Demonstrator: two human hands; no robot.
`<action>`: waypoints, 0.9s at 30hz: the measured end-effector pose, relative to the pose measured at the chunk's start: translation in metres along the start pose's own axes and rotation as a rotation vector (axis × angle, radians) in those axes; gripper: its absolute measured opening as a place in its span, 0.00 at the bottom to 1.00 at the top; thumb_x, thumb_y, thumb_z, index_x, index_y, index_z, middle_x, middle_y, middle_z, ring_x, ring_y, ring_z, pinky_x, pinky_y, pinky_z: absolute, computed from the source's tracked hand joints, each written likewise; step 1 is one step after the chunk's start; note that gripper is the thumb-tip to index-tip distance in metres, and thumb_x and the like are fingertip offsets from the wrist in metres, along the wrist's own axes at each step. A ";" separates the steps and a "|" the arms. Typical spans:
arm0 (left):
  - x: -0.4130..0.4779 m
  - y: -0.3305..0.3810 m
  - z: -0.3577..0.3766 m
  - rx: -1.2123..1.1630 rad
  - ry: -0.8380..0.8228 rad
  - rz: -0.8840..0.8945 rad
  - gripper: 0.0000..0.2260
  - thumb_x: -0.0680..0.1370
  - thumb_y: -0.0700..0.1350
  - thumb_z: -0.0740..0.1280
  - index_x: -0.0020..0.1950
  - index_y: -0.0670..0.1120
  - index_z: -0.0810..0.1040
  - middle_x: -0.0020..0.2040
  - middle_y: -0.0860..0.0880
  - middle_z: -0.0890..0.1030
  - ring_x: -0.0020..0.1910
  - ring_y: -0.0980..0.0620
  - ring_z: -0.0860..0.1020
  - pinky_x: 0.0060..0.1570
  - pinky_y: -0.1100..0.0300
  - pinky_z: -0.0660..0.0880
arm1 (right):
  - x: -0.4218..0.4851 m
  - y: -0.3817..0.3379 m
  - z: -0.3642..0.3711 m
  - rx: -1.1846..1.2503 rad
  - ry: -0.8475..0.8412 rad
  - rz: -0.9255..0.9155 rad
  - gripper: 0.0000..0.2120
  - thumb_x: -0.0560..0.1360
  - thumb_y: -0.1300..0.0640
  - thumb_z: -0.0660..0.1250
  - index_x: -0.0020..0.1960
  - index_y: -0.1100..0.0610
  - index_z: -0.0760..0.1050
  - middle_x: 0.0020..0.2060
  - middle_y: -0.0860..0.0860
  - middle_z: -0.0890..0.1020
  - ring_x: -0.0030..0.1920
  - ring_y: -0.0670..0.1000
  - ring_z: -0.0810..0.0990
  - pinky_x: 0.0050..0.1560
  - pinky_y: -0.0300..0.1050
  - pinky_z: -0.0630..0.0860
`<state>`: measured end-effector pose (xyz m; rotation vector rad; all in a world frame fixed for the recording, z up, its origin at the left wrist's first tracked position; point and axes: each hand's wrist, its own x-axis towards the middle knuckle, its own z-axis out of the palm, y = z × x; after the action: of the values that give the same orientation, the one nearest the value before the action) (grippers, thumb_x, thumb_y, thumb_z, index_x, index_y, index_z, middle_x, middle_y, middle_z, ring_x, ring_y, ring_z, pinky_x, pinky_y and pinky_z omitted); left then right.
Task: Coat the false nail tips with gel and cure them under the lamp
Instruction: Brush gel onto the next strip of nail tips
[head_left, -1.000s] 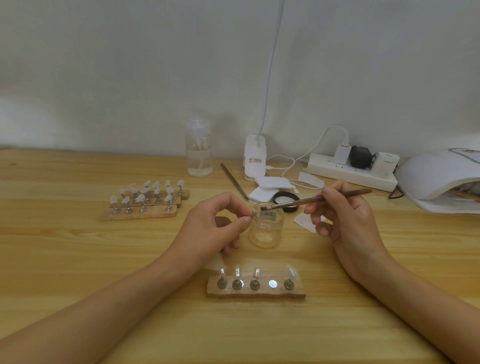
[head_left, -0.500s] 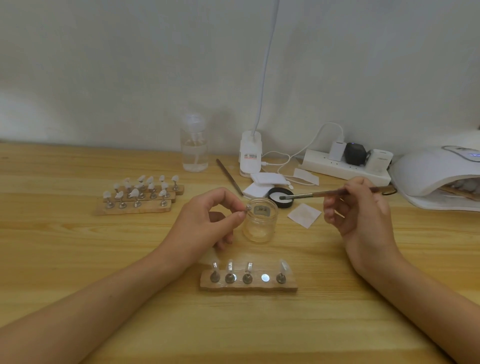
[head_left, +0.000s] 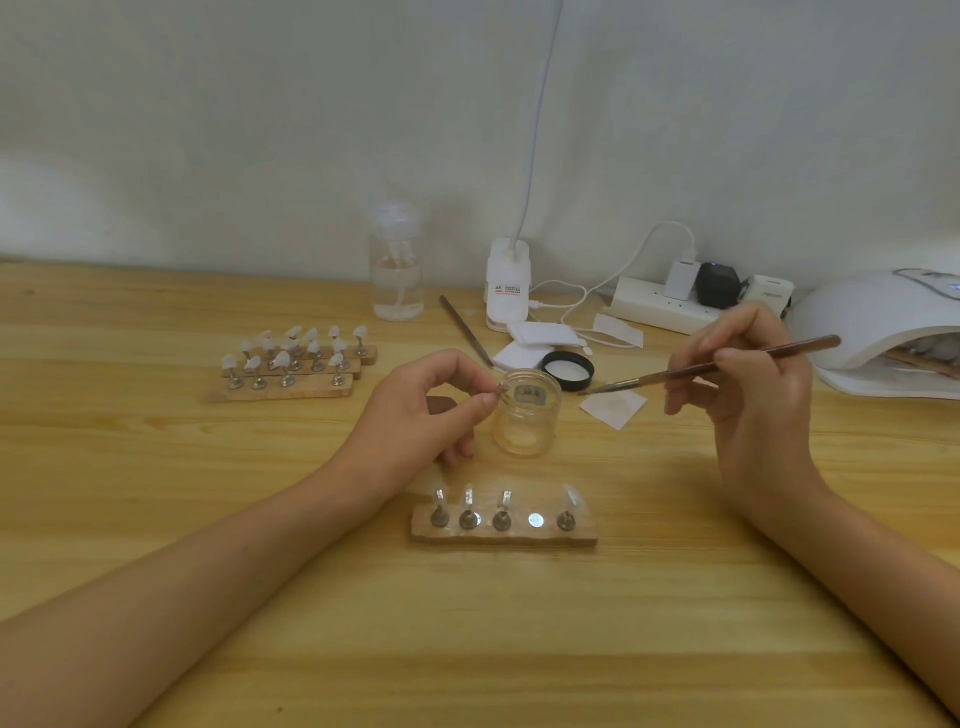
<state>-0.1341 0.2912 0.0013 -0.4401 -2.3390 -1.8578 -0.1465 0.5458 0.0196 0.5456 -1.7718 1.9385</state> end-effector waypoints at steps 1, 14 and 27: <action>-0.001 0.001 0.000 -0.020 0.019 0.004 0.02 0.78 0.39 0.70 0.47 0.45 0.79 0.42 0.52 0.83 0.29 0.54 0.78 0.30 0.61 0.76 | 0.000 0.001 0.000 0.024 0.025 0.029 0.06 0.71 0.64 0.56 0.40 0.57 0.70 0.31 0.50 0.79 0.31 0.51 0.76 0.29 0.42 0.76; -0.015 0.023 -0.006 -0.058 0.028 0.041 0.05 0.77 0.38 0.70 0.46 0.48 0.79 0.46 0.53 0.86 0.48 0.54 0.83 0.53 0.56 0.78 | -0.002 0.005 0.001 0.062 0.065 0.156 0.13 0.79 0.67 0.54 0.41 0.55 0.72 0.31 0.50 0.78 0.31 0.48 0.77 0.27 0.40 0.74; -0.047 0.034 0.017 0.752 -0.222 0.346 0.04 0.72 0.52 0.72 0.44 0.61 0.80 0.49 0.65 0.77 0.57 0.64 0.67 0.58 0.64 0.54 | -0.002 0.008 0.002 0.045 0.039 0.190 0.10 0.78 0.63 0.57 0.41 0.55 0.72 0.29 0.48 0.77 0.30 0.47 0.77 0.27 0.39 0.73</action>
<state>-0.0781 0.3073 0.0162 -0.8895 -2.6446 -0.7295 -0.1494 0.5435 0.0123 0.3627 -1.8166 2.1052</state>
